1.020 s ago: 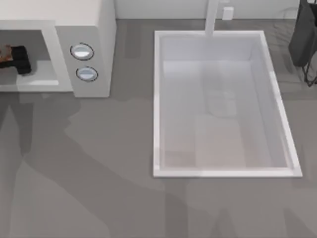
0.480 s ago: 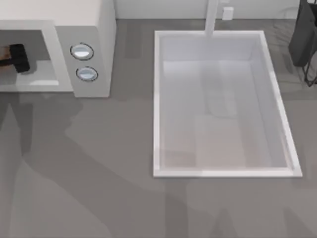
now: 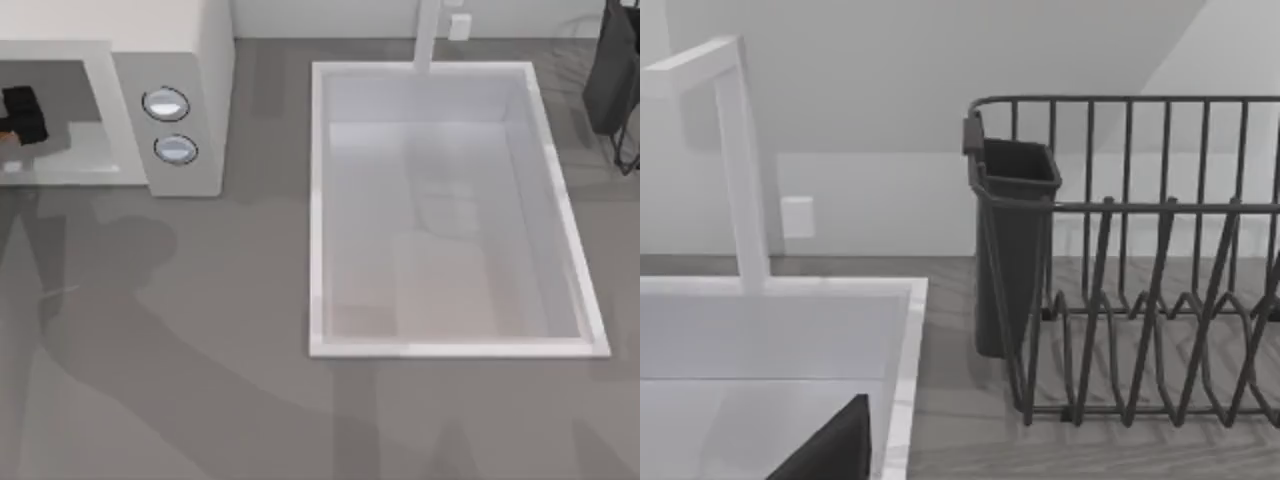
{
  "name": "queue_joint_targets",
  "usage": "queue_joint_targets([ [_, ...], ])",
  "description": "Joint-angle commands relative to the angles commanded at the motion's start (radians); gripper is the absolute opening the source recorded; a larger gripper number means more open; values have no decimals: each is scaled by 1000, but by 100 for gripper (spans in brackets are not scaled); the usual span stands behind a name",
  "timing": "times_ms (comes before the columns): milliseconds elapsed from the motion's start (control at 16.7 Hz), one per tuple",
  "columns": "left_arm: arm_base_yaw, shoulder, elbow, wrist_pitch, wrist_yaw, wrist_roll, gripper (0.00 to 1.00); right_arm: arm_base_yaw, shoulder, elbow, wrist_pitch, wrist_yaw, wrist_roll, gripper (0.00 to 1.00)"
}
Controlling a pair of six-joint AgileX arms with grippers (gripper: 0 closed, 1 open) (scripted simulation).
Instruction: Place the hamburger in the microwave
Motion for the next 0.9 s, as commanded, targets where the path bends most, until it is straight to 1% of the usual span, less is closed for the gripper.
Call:
queue_joint_targets([
  [180,20,-59,-96,83,-1,5,100,0,0,0,0,0,0,100],
  [420,50,-142,-252,178,22,17,100,0,0,0,0,0,0,100],
  [660,84,-218,-427,237,69,36,100,0,0,0,0,0,0,100],
  [900,114,-269,-595,258,127,59,100,0,0,0,0,0,0,100],
])
